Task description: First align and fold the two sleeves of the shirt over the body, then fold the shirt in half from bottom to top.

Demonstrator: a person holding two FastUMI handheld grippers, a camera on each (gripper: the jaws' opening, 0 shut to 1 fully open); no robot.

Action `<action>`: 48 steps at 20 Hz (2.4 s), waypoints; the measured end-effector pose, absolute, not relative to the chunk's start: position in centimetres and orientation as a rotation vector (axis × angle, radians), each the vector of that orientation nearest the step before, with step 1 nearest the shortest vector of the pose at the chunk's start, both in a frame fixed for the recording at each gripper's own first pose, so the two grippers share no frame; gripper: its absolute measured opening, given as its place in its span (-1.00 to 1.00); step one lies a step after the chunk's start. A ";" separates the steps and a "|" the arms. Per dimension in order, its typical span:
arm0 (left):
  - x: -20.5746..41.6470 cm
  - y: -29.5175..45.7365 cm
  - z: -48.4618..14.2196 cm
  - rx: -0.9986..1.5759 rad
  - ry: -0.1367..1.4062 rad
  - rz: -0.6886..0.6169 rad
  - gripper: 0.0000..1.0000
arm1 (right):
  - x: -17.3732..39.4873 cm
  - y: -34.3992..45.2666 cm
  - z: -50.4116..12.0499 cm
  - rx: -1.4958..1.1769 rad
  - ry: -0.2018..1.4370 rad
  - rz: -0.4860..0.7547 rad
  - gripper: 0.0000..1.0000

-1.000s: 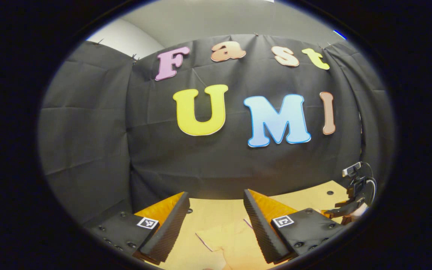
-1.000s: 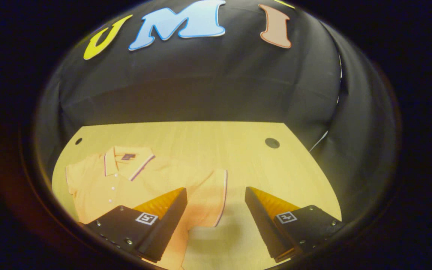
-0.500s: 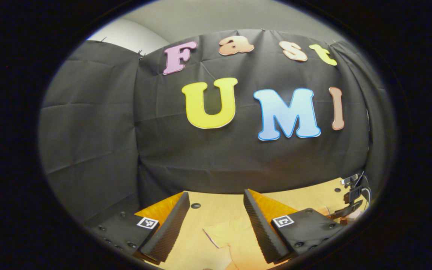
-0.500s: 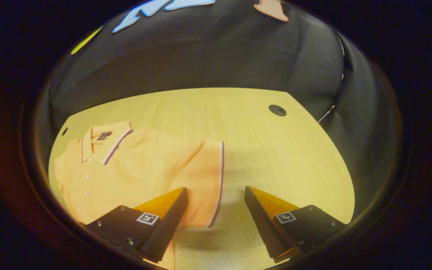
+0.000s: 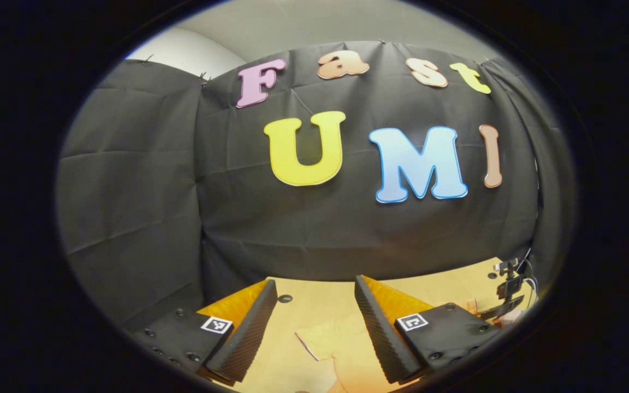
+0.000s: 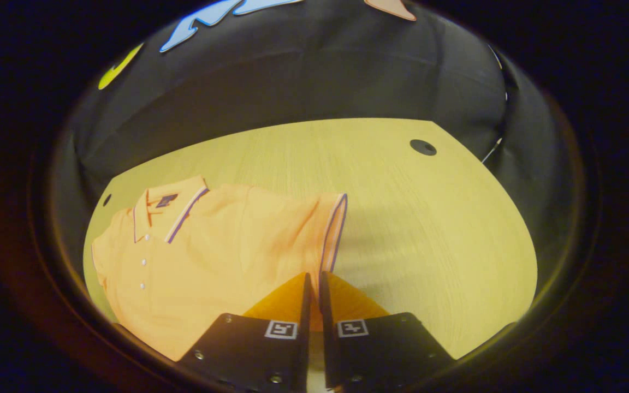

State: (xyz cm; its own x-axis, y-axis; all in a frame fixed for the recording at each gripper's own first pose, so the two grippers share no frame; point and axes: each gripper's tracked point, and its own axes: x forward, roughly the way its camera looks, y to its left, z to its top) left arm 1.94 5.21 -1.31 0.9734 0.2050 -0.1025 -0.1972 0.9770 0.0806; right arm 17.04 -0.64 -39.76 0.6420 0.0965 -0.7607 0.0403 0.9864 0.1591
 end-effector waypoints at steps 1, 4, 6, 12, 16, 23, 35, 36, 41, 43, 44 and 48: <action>2.0 5.1 -1.3 0.069 0.109 0.204 0.87 | 17.4 -0.7 -39.6 0.179 0.875 0.035 -0.84; 1.9 5.5 -1.5 0.066 0.110 0.207 0.87 | 17.3 -0.7 -39.6 0.159 0.884 0.040 -0.99; 1.8 5.8 -1.5 0.064 0.111 0.213 0.87 | 17.3 -0.6 -39.6 0.100 0.888 0.048 -1.00; 1.1 7.1 -1.7 0.055 0.102 0.234 0.87 | 18.1 0.1 -37.2 0.011 0.843 0.048 -1.00; 0.5 8.3 -2.0 0.042 0.101 0.254 0.87 | 19.3 3.4 -33.8 -0.024 0.763 0.110 -1.00; -0.6 10.6 -2.3 0.028 0.100 0.297 0.87 | 19.0 13.6 -29.8 -0.065 0.685 0.300 -1.00; -3.2 14.7 -3.2 0.038 0.115 0.366 0.87 | 14.8 22.0 -34.6 -0.170 0.821 0.464 -0.87; -3.1 14.8 -3.2 0.039 0.116 0.365 0.87 | 14.9 21.8 -35.0 -0.172 0.830 0.455 -0.72; -2.5 14.7 -3.7 0.030 0.120 0.354 0.87 | 14.9 20.4 -34.2 -0.155 0.808 0.412 -0.12; -1.9 14.4 -4.3 0.021 0.127 0.344 0.87 | 14.9 19.9 -33.2 -0.145 0.787 0.406 -0.08; -1.5 14.4 -4.7 0.016 0.131 0.338 0.87 | 15.0 19.6 -32.6 -0.139 0.769 0.402 -0.08; -0.3 14.0 -6.4 -0.018 0.158 0.317 0.87 | 14.7 18.9 -28.9 -0.080 0.701 0.397 -0.08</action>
State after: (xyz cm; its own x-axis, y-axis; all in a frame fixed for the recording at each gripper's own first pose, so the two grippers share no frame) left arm -0.28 14.03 -6.36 0.9380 0.3091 -0.1573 -0.3119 0.9501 0.0070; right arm 14.72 18.92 -28.91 0.6929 0.3286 -0.6418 -0.3815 0.9224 0.0604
